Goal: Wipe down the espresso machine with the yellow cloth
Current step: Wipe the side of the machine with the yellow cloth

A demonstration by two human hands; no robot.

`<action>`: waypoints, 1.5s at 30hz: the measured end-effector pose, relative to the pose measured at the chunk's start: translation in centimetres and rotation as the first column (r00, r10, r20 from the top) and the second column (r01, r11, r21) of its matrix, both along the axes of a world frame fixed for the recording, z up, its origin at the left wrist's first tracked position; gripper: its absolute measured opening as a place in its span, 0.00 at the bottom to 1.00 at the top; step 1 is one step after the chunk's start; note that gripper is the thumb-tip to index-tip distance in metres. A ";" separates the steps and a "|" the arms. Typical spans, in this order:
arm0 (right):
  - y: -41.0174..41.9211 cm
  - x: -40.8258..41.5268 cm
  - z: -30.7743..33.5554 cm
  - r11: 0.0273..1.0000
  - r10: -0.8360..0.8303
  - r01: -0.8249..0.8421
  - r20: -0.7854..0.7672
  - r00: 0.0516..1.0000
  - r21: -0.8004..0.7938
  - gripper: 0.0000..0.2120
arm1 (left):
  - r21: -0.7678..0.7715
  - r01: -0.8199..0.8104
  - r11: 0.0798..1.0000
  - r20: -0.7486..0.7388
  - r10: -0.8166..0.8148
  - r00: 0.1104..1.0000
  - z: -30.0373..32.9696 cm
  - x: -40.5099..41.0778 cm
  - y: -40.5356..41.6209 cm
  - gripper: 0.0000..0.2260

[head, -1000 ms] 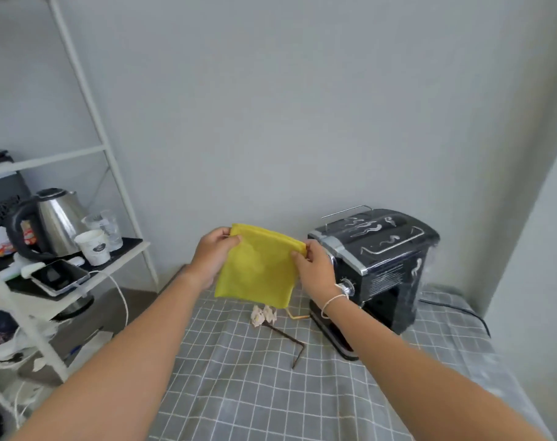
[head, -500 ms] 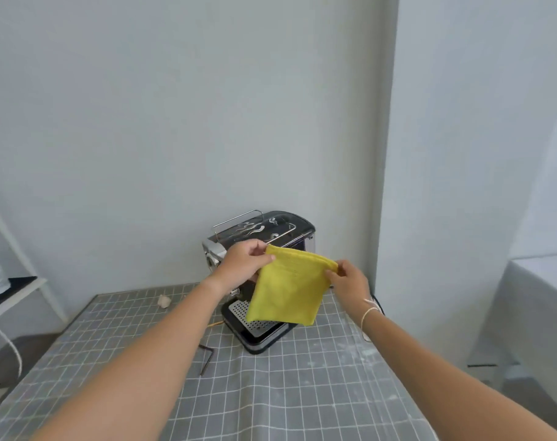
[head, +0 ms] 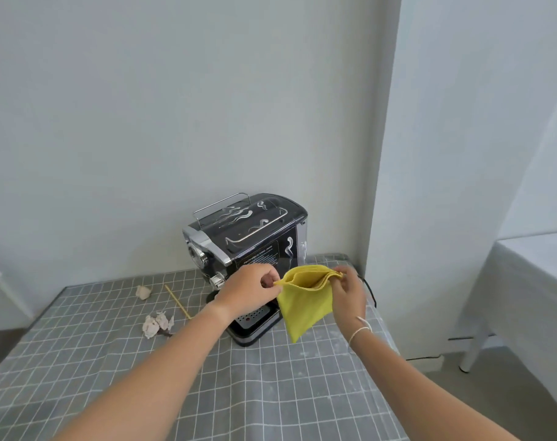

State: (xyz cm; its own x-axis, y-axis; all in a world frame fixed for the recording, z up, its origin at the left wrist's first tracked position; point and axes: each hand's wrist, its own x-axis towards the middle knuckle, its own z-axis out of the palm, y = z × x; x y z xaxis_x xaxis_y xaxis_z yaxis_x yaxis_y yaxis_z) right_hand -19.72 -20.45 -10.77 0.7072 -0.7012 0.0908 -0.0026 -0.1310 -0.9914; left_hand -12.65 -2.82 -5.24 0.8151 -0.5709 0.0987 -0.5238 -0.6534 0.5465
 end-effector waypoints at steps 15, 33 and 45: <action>3.5 8.0 0.3 0.999 -0.009 0.017 0.200 0.980 -0.035 0.11 | 0.273 -0.081 0.959 0.616 -0.110 0.780 1.3 4.8 2.4 0.23; 2.7 15.9 -5.2 0.952 0.292 -0.251 0.272 0.917 -0.175 0.35 | 0.502 0.013 0.865 0.499 -0.301 0.813 2.9 11.1 -3.0 0.25; 5.0 15.3 -6.1 0.976 0.219 -0.214 0.258 0.941 -0.047 0.29 | 0.508 0.003 0.862 0.495 -0.294 0.818 3.0 10.8 -3.2 0.26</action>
